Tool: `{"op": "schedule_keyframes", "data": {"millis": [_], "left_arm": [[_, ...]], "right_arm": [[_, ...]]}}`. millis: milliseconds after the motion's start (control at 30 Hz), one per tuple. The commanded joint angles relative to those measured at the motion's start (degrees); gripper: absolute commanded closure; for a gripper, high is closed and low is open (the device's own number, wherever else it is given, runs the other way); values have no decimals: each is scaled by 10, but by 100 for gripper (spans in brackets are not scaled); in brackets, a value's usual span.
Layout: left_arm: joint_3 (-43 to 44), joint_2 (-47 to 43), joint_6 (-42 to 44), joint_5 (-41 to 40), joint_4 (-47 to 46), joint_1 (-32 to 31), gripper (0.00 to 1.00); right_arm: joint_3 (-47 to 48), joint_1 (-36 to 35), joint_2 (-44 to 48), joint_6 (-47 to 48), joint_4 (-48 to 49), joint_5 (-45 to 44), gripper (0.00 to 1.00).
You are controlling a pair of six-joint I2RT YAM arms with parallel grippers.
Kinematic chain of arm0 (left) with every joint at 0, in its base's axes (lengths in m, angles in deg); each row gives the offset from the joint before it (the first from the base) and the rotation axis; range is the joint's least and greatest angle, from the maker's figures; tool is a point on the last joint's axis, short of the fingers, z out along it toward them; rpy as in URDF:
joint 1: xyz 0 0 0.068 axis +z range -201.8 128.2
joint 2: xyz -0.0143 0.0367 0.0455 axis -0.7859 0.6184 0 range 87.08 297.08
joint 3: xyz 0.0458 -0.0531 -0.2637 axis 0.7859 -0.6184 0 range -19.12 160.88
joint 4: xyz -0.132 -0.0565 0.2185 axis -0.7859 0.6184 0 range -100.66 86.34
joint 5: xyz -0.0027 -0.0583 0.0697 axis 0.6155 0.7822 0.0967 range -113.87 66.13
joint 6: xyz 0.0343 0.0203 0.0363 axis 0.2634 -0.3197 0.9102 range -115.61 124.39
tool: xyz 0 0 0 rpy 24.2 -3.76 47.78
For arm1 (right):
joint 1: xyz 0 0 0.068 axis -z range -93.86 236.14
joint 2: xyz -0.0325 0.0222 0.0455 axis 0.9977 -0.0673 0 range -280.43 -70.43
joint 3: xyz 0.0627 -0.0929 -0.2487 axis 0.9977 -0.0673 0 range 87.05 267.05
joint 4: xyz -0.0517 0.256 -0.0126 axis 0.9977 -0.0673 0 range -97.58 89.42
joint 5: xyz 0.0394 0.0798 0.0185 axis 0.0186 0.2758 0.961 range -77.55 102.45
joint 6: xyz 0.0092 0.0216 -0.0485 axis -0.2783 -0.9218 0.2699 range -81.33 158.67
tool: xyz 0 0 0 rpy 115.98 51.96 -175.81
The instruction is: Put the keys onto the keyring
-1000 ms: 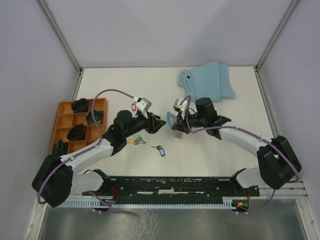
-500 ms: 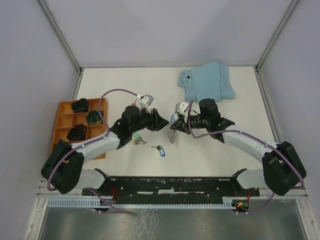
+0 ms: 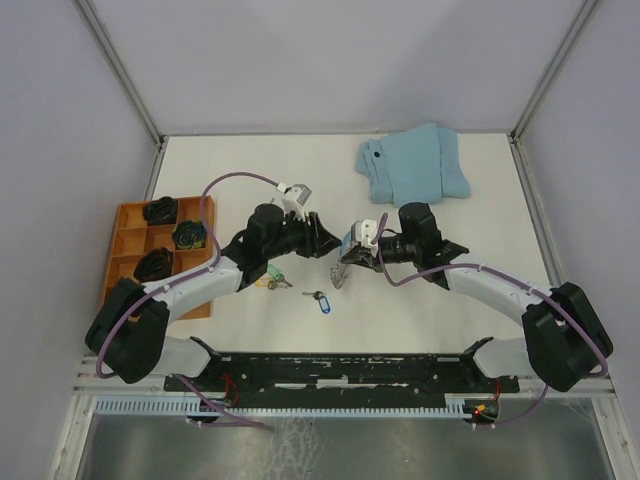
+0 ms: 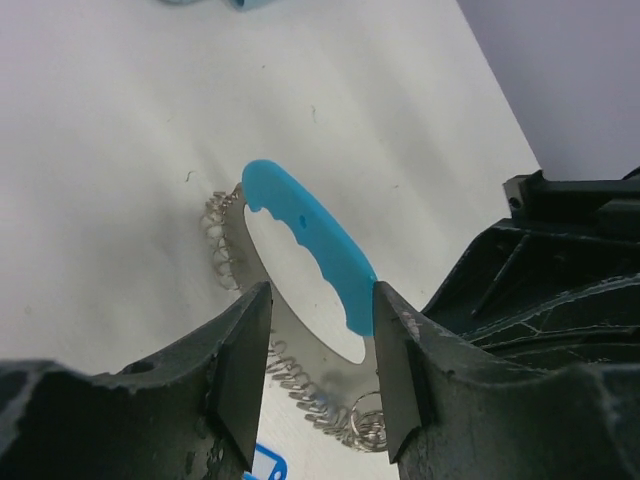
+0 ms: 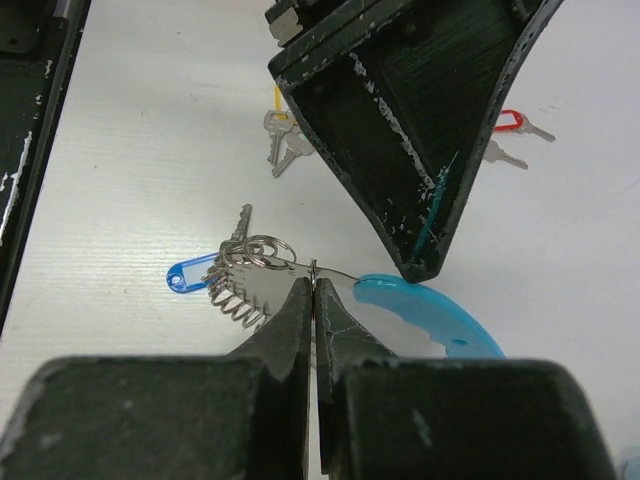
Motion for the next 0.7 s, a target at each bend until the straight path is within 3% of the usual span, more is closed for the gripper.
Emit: {"op": "schedule_keyframes", "data": {"millis": [0, 400, 667], "left_arm": [[8, -37, 31, -42, 52, 6, 47], [-89, -117, 98, -35, -33, 6, 42], [-91, -115, 60, -88, 69, 5, 43]], "right_arm": [[-3, 8, 6, 47, 16, 28, 98], [-2, 8, 17, 15, 27, 14, 99], [-16, 8, 45, -18, 31, -43, 99]]}}
